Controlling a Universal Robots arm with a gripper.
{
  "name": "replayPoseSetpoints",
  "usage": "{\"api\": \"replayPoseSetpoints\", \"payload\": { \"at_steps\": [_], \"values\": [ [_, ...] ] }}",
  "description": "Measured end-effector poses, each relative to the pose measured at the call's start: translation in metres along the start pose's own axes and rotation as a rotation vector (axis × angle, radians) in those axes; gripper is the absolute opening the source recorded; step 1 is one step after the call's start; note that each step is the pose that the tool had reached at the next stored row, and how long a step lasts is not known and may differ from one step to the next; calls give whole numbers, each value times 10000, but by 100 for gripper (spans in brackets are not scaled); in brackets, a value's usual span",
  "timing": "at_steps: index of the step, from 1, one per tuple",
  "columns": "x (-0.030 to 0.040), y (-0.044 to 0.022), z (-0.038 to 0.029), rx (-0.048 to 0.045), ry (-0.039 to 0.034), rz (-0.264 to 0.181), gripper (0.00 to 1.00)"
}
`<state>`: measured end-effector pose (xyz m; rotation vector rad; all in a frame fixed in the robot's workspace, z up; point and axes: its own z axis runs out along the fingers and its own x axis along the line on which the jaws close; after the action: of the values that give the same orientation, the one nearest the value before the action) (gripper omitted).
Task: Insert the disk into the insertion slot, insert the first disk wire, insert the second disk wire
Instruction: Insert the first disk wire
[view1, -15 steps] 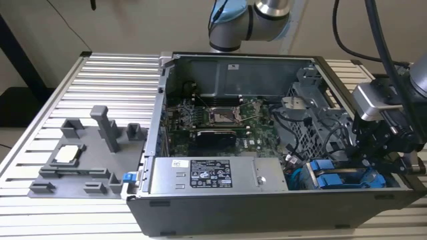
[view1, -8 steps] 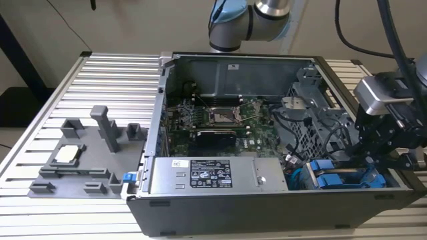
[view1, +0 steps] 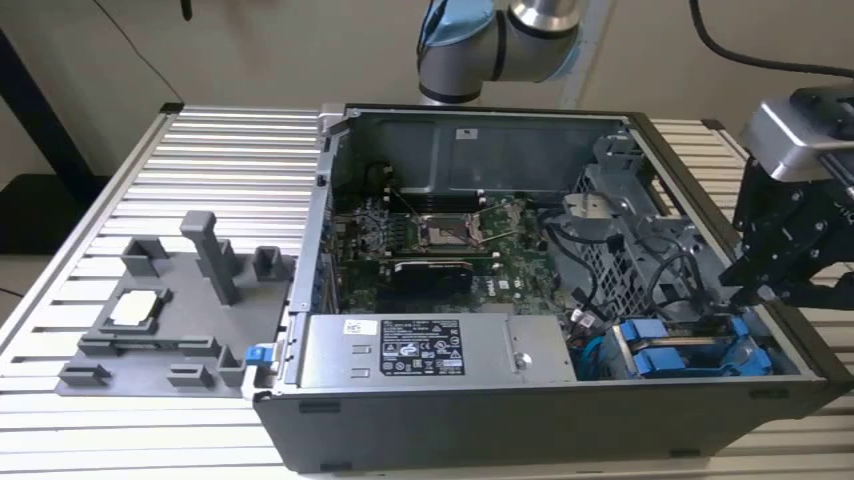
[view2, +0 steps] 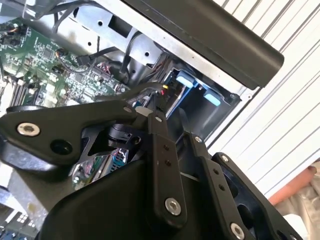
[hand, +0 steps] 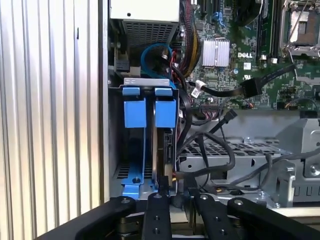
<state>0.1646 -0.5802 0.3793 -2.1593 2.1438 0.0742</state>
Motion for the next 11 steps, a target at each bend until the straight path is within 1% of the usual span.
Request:
{"api": "replayPoseSetpoints", "payload": {
  "at_steps": [3, 4, 5, 11],
  "values": [
    [-14, -4, -133, 0, 0, 0, 27],
    [-18, -6, -167, 0, 0, 0, 27],
    [-19, -6, -178, 0, 1, 0, 27],
    [-27, -6, -182, 0, 3, -1, 27]
  ]
}}
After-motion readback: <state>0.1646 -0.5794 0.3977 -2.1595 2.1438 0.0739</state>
